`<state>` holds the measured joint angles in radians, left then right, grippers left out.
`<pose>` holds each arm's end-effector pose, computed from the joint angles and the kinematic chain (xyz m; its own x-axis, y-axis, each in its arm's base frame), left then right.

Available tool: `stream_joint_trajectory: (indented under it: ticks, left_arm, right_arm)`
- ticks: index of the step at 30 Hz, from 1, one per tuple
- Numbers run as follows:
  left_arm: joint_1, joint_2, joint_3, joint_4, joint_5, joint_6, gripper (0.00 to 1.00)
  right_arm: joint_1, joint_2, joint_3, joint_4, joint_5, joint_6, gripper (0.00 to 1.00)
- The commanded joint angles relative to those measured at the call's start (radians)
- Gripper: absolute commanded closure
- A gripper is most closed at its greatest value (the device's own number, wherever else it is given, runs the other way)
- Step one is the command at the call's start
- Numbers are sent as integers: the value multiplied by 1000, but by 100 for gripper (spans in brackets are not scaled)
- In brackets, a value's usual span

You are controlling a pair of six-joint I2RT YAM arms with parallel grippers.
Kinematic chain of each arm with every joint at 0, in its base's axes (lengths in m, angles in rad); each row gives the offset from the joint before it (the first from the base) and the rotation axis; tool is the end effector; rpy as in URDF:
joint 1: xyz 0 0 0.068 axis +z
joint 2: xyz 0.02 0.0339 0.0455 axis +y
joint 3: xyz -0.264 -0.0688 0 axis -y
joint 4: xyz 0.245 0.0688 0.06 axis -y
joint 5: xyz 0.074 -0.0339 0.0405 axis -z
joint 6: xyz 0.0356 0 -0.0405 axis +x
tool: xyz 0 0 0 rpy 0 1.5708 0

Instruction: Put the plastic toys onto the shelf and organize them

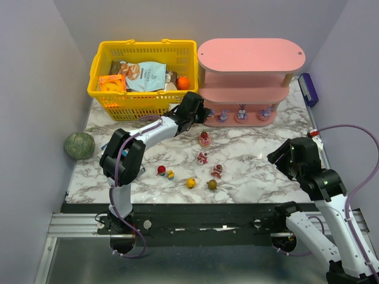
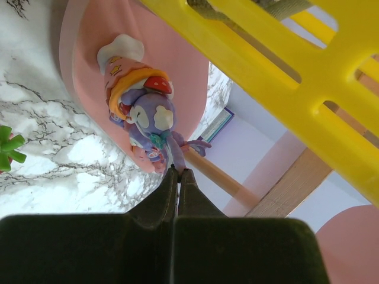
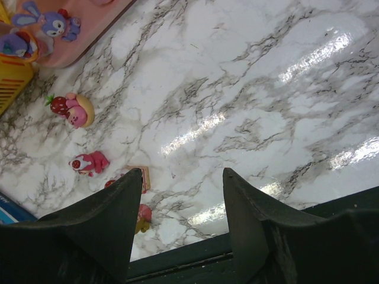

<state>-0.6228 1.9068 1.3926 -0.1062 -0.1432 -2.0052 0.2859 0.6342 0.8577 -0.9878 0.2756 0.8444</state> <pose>0.3593 -0.2518 0.2310 -0.2394 -0.9334 0.2672 -0.6316 -0.0592 -0.7730 0.1093 0.0220 0.3078 -0.5030 0.6019 -0.6202 0.4413 0.7959 0.4146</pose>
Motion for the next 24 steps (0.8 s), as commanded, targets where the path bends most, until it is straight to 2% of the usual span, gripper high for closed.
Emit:
stream_joint_trajectory:
  ticks: [1,24]
  left_arm:
    - [1,-37,-4,-7,-12,-337,100]
    - [1,-69,5,-41,-16,-346,100]
  right_arm:
    - [-8,-4,-16,11,30,-2,36]
    - [-7,-2,-19,15,30,-5,36]
